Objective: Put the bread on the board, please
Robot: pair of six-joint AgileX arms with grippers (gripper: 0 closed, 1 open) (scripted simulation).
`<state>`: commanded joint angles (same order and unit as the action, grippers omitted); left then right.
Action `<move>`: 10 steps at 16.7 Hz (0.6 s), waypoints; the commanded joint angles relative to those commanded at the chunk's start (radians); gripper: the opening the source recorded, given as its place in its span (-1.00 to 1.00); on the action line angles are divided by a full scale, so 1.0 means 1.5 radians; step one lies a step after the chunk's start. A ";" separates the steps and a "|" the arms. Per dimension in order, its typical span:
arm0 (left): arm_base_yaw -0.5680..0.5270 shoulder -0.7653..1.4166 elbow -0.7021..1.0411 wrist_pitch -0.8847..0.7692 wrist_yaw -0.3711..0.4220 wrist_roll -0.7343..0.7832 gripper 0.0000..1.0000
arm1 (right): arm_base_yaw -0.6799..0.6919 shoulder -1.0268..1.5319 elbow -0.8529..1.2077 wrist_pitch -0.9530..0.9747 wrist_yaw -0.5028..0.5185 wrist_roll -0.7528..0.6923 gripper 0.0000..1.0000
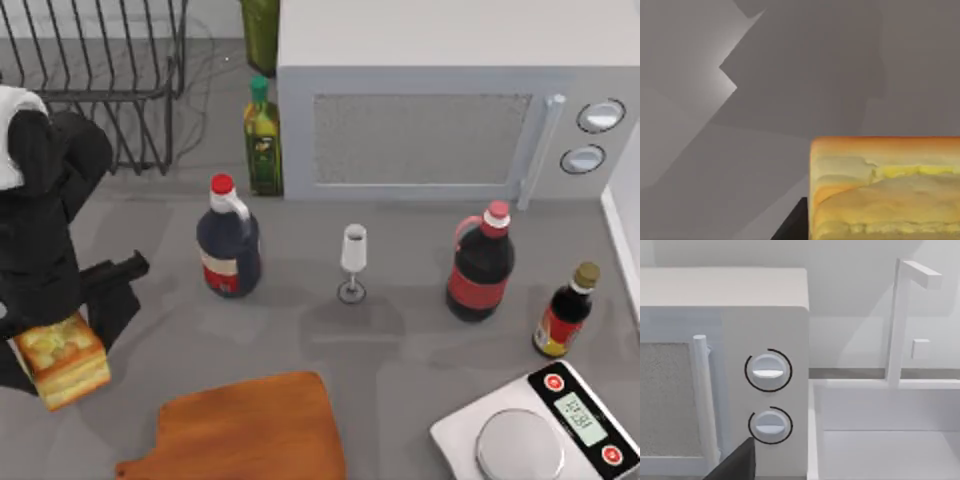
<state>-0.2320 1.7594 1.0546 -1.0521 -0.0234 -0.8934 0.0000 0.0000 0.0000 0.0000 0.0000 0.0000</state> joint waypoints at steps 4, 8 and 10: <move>-0.092 -0.012 -0.023 0.000 0.006 -0.318 -1.00 | 0.000 0.000 0.000 0.000 0.000 0.000 1.00; -0.187 -0.031 -0.036 0.003 0.012 -0.572 -1.00 | 0.000 0.000 0.000 0.000 0.000 0.000 1.00; -0.233 -0.045 -0.037 0.008 0.014 -0.679 -1.00 | 0.000 0.000 0.000 0.000 0.000 0.000 1.00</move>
<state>-0.5812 1.6915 0.9987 -1.0403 -0.0023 -1.9115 0.0000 0.0000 0.0000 0.0000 0.0000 0.0000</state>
